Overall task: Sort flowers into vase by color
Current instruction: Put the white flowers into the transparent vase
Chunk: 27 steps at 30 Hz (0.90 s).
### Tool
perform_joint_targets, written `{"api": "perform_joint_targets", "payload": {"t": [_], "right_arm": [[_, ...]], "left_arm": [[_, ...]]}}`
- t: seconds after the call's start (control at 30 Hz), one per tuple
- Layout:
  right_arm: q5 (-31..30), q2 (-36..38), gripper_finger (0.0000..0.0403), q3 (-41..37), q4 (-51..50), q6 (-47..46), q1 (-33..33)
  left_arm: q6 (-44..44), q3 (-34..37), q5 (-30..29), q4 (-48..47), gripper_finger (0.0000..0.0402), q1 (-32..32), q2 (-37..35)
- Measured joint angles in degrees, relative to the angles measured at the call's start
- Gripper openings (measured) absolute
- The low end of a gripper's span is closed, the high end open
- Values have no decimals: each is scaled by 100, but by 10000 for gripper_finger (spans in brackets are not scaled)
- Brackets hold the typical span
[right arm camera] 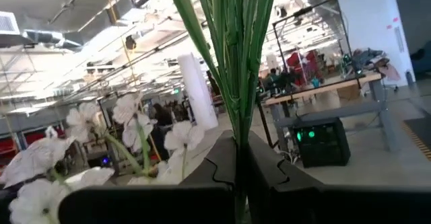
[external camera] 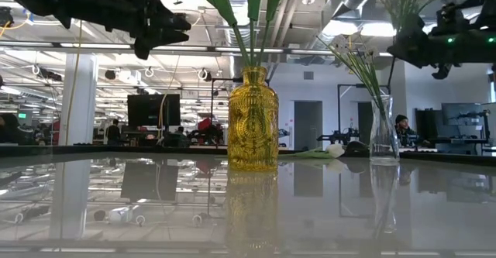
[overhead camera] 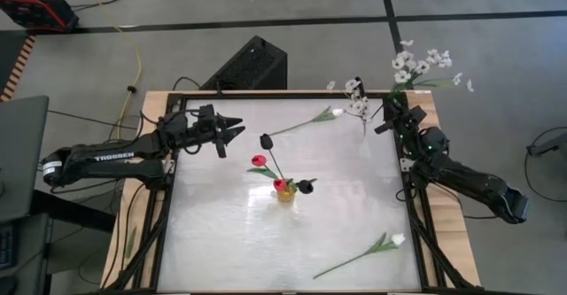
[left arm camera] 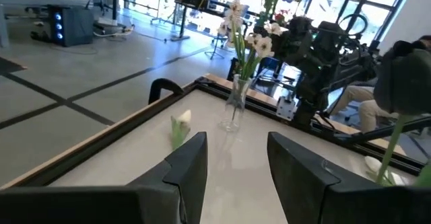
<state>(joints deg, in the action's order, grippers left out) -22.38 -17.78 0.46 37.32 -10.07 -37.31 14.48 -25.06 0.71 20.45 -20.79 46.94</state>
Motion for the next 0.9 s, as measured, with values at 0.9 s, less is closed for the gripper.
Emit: {"api": "perform_joint_targets", "payload": {"t": [0.9], "right_arm": [[597,-1640,126,115,297,434,-102]], "left_arm": [[-134,-2,2,-286,142,62,2]]}}
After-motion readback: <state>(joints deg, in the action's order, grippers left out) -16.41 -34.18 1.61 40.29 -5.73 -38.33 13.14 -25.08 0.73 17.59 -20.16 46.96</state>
